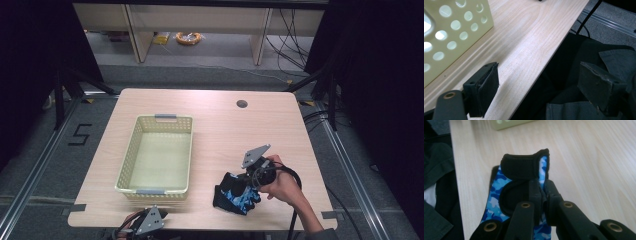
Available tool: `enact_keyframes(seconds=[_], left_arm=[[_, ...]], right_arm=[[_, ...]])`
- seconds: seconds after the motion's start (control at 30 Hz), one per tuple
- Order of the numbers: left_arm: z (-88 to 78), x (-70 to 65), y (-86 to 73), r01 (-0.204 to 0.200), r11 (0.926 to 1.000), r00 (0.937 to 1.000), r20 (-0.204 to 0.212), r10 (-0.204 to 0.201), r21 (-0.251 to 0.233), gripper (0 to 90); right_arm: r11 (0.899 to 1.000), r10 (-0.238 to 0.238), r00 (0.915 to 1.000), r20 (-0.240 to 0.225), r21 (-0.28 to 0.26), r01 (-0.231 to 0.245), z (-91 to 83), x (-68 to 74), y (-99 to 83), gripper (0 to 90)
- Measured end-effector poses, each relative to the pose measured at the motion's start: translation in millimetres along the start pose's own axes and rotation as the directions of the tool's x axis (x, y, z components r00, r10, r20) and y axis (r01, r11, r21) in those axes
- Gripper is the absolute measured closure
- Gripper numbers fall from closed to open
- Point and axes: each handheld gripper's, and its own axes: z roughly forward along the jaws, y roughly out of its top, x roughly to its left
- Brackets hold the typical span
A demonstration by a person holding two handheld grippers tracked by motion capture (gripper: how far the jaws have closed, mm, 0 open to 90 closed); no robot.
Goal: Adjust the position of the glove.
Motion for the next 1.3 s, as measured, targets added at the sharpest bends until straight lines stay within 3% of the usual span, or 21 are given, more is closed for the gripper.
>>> enact_keyframes(seconds=[0.1,0.13,0.17,0.2,0.4,0.5,0.6,0.63,0.73,0.77,0.8,0.83,0.93,0.97,1.0,1.03,1.07,1.17,1.2,1.27,1.3], left_arm=[[-1.6,0.0,0.2,-0.008,1.0000,1.0000,0.000,0.008,-0.001,16.7],[-2.1,1.4,0.7,-0.032,0.9995,0.9995,0.000,0.032,0.000,16.7],[-2.1,1.3,0.6,-0.030,0.9996,0.9996,0.000,0.030,0.000,16.7],[-1.4,0.0,-0.1,-0.002,1.0000,1.0000,-0.001,0.002,0.001,16.7],[-0.9,-0.3,-0.2,0.000,1.0000,1.0000,0.004,0.000,-0.004,16.7],[-1.2,-0.1,-0.2,-0.002,1.0000,1.0000,0.003,0.002,-0.003,16.7],[-0.9,-0.4,-0.2,-0.001,1.0000,1.0000,0.003,0.001,-0.004,16.7],[-0.9,-0.4,-0.2,-0.001,1.0000,1.0000,0.003,0.001,-0.004,16.7],[-1.2,-0.3,-0.1,-0.001,1.0000,1.0000,0.004,0.001,-0.001,16.7],[-1.0,-0.3,-0.2,0.000,1.0000,1.0000,0.003,0.000,-0.004,16.7],[-1.0,-0.2,-0.2,0.001,1.0000,1.0000,0.002,-0.001,-0.004,16.7],[-1.0,-0.2,-0.3,0.001,1.0000,1.0000,0.002,-0.001,-0.004,16.7],[-1.1,-0.4,-0.3,0.000,1.0000,1.0000,0.003,0.000,-0.004,16.7],[-1.3,-0.3,-0.1,-0.003,1.0000,1.0000,0.005,0.003,0.000,16.7],[-0.9,-0.6,-0.2,-0.003,1.0000,1.0000,0.004,0.003,-0.003,16.7],[-1.0,-0.9,-0.1,-0.002,1.0000,1.0000,0.007,0.002,-0.005,16.7],[-0.8,-1.6,-0.1,0.004,0.9999,0.9999,0.010,-0.004,-0.010,16.7],[0.3,-1.0,0.5,0.002,1.0000,0.9999,0.013,-0.002,-0.006,16.7],[0.0,-0.9,1.3,0.000,1.0000,1.0000,0.009,0.000,0.001,16.7],[1.3,-1.2,3.1,0.003,0.9998,1.0000,0.005,-0.003,-0.017,17.6],[1.8,-1.7,4.9,0.004,0.9996,0.9999,0.009,-0.004,-0.028,18.0]], right_arm=[[0.999,-0.040,0.9986,-0.035,0.004,0.040,7.7,3.3,5.0,87.1],[0.999,-0.049,0.9979,-0.042,0.011,0.049,10.9,3.8,6.6,87.1],[0.998,-0.061,0.9970,-0.049,0.017,0.062,12.8,4.1,7.4,87.1],[0.997,-0.071,0.9959,-0.056,0.020,0.073,15.0,4.7,8.6,87.1],[0.991,-0.114,0.9889,-0.096,0.055,0.119,24.9,5.2,11.9,87.0],[0.991,-0.102,0.9901,-0.096,0.082,0.110,28.4,3.0,9.6,87.0],[0.986,-0.139,0.9835,-0.116,0.075,0.148,33.8,-0.6,7.9,86.9],[0.988,-0.114,0.9866,-0.117,0.092,0.125,34.5,0.5,6.8,86.8],[0.986,-0.119,0.9852,-0.123,0.102,0.132,41.3,-1.3,5.0,86.3],[0.983,-0.150,0.9789,-0.139,0.088,0.163,44.7,-3.6,4.8,85.9],[0.986,-0.124,0.9845,-0.124,0.100,0.136,45.8,-2.7,3.8,85.1],[0.983,-0.145,0.9795,-0.140,0.093,0.159,48.2,-4.2,3.4,83.8],[0.984,-0.141,0.9835,-0.113,0.091,0.151,49.5,-6.5,1.4,75.9],[0.988,-0.112,0.9889,-0.098,0.091,0.121,47.9,-5.7,0.7,74.7],[0.988,-0.128,0.9864,-0.103,0.071,0.135,47.6,-7.1,0.2,73.2],[0.992,-0.096,0.9906,-0.097,0.067,0.103,45.3,-5.9,-1.3,70.1],[0.994,-0.097,0.9917,-0.085,0.043,0.101,44.1,-6.2,-2.3,67.5],[1.000,-0.002,0.9990,-0.045,-0.017,0.001,34.3,-5.5,-9.8,59.0],[0.998,0.044,0.9987,-0.027,-0.041,-0.045,30.1,-5.9,-13.8,57.8],[0.987,0.137,0.9904,-0.017,-0.077,-0.138,21.9,-2.0,-22.5,54.3],[0.972,0.212,0.9772,0.015,-0.106,-0.209,18.0,1.7,-28.0,52.1]])
